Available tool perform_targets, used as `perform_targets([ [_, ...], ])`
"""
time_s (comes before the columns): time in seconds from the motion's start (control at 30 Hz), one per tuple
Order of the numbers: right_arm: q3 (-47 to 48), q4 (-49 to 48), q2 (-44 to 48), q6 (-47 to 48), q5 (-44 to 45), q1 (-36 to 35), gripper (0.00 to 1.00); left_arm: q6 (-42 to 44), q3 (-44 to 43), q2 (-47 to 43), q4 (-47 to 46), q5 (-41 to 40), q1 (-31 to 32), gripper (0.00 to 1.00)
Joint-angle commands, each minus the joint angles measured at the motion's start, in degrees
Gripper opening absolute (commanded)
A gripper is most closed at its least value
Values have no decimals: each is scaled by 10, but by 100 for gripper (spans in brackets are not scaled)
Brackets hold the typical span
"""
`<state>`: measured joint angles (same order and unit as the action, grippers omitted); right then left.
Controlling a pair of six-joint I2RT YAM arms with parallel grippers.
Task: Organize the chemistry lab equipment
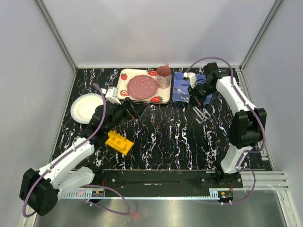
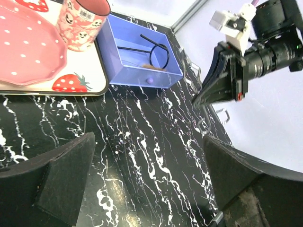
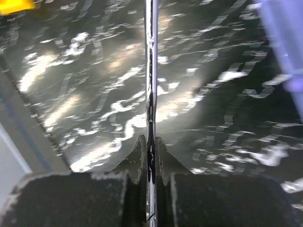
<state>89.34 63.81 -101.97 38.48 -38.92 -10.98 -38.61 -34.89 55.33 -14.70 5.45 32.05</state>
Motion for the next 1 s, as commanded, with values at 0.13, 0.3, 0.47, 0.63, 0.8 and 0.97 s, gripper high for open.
perform_targets([
  [0.13, 221, 4, -130, 79, 237, 25, 0, 33, -11, -84, 85, -4, -21, 99],
  [0.3, 344, 6, -203, 113, 308, 24, 1, 28, 13, -119, 106, 11, -21, 99],
  [0.47, 448, 36, -278, 143, 322, 23, 1, 28, 24, -148, 132, 18, -22, 99],
  [0.63, 470, 31, -302, 176, 324, 15, 1, 30, 26, -163, 145, 13, -22, 99],
  [0.8, 488, -7, -321, 180, 345, 13, 1, 26, 31, -167, 146, 18, -22, 99],
  [0.97, 567, -5, -358, 126, 329, 12, 5, 27, 31, -170, 163, 18, -22, 99],
])
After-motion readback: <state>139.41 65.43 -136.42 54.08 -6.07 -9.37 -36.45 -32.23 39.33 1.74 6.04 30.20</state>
